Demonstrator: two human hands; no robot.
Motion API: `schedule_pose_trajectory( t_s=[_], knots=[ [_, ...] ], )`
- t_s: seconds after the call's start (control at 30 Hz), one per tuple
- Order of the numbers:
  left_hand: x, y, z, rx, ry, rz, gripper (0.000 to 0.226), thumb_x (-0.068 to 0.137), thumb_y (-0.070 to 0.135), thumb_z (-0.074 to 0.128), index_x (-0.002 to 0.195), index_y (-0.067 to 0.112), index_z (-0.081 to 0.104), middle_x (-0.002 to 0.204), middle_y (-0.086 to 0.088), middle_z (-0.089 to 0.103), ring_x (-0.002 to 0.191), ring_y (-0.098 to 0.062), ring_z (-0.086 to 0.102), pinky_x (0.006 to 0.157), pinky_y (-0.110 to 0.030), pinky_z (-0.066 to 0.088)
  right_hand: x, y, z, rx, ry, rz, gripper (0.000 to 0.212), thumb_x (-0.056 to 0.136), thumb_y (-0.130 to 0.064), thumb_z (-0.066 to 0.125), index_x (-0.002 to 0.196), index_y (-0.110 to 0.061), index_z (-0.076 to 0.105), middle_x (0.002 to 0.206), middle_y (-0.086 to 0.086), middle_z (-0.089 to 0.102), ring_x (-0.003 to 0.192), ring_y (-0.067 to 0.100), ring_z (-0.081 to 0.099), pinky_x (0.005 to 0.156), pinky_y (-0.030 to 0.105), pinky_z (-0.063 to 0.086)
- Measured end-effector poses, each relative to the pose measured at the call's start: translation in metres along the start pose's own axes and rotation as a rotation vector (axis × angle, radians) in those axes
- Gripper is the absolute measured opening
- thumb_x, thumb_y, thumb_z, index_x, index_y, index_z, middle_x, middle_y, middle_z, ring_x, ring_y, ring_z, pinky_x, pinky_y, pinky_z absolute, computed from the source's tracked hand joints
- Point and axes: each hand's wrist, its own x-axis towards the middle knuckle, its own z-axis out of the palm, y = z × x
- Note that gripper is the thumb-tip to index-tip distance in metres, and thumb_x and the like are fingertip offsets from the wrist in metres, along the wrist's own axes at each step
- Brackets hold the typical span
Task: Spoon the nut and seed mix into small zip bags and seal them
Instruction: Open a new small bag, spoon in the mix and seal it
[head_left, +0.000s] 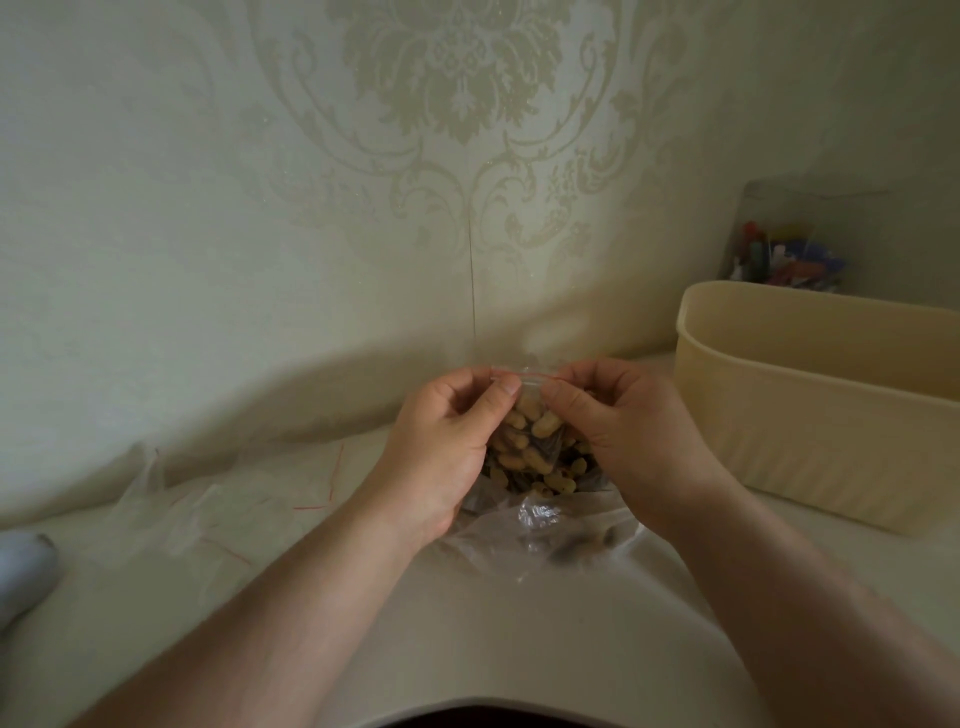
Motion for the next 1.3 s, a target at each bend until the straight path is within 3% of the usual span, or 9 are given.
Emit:
schedule_pose_trajectory(
  t_s=[0.2,0.33,0.47,0.63,0.9,1.03,1.13,1.3],
  knots=[
    [-0.0004,0.0004,-0.0003,0.018,0.001,0.037,0.014,0.103,0.011,0.063,0.099,0.009,0.076,0.09,-0.006,0.08,0.085,-0.015,0.076,0.08,-0.028,0.062,0.0011,0.003,0.0006,-0.019,0.0,0.004,0.006,0.095,-0.014,0.075,0.091,-0.011,0.077,0.081,0.012,0.078,0.072,0.021,0.075,0.065,0.033,0.062],
    [-0.0021,0.002,0.0021,0.012,-0.004,0.037,0.016,0.102,0.009,0.063,0.094,0.013,0.076,0.083,0.0,0.079,0.078,-0.01,0.074,0.072,-0.022,0.059,0.0007,0.0038,0.0024,-0.047,-0.014,-0.033,0.003,0.093,-0.014,0.077,0.091,-0.012,0.077,0.077,0.004,0.078,0.07,0.014,0.074,0.064,0.027,0.059],
    [-0.0061,0.0037,0.0063,0.002,-0.053,0.054,0.028,0.103,0.008,0.062,0.086,0.02,0.081,0.084,-0.004,0.079,0.075,-0.014,0.074,0.07,-0.024,0.062,0.0022,0.0056,0.0024,-0.075,-0.02,-0.066,0.003,0.093,-0.016,0.078,0.094,-0.014,0.078,0.085,0.002,0.08,0.081,0.015,0.077,0.072,0.027,0.061],
    [-0.0039,0.0015,0.0054,0.002,-0.026,0.047,0.016,0.102,0.01,0.064,0.094,0.014,0.077,0.088,-0.01,0.078,0.08,-0.021,0.073,0.074,-0.029,0.063,0.0024,0.0051,0.0052,-0.063,0.0,-0.059,0.004,0.093,-0.014,0.077,0.09,-0.013,0.076,0.081,0.004,0.079,0.072,0.012,0.074,0.063,0.023,0.057],
    [-0.0055,0.0046,0.0063,-0.036,-0.044,0.046,0.017,0.102,0.007,0.062,0.092,0.014,0.074,0.08,-0.002,0.077,0.073,-0.013,0.072,0.069,-0.024,0.061,0.0007,0.0027,0.0028,-0.043,-0.045,-0.04,0.003,0.091,-0.017,0.079,0.09,-0.015,0.076,0.079,0.003,0.078,0.073,0.014,0.073,0.069,0.031,0.06],
    [-0.0041,0.0033,0.0038,-0.026,-0.046,0.046,0.013,0.1,0.009,0.066,0.092,0.012,0.076,0.084,-0.01,0.077,0.076,-0.023,0.071,0.073,-0.03,0.061,0.0007,0.0021,0.0021,-0.064,-0.036,-0.061,0.003,0.092,-0.017,0.078,0.09,-0.016,0.076,0.081,0.003,0.079,0.075,0.014,0.075,0.072,0.031,0.061],
    [-0.0032,0.0031,0.0027,-0.026,-0.051,0.038,0.011,0.099,0.009,0.067,0.093,0.011,0.076,0.083,-0.008,0.077,0.076,-0.019,0.071,0.071,-0.027,0.061,-0.0006,0.0,0.0031,-0.04,-0.059,-0.063,0.007,0.095,-0.009,0.074,0.088,-0.011,0.075,0.072,0.0,0.077,0.065,0.008,0.071,0.061,0.021,0.056],
    [-0.0035,0.0022,0.0022,-0.022,-0.06,0.022,0.011,0.098,0.009,0.067,0.093,0.012,0.075,0.082,-0.005,0.077,0.076,-0.015,0.072,0.071,-0.024,0.06,-0.0012,-0.0013,0.0031,-0.054,-0.052,-0.059,0.006,0.094,-0.009,0.074,0.088,-0.009,0.073,0.069,0.0,0.075,0.062,0.008,0.07,0.058,0.02,0.054]
  ],
)
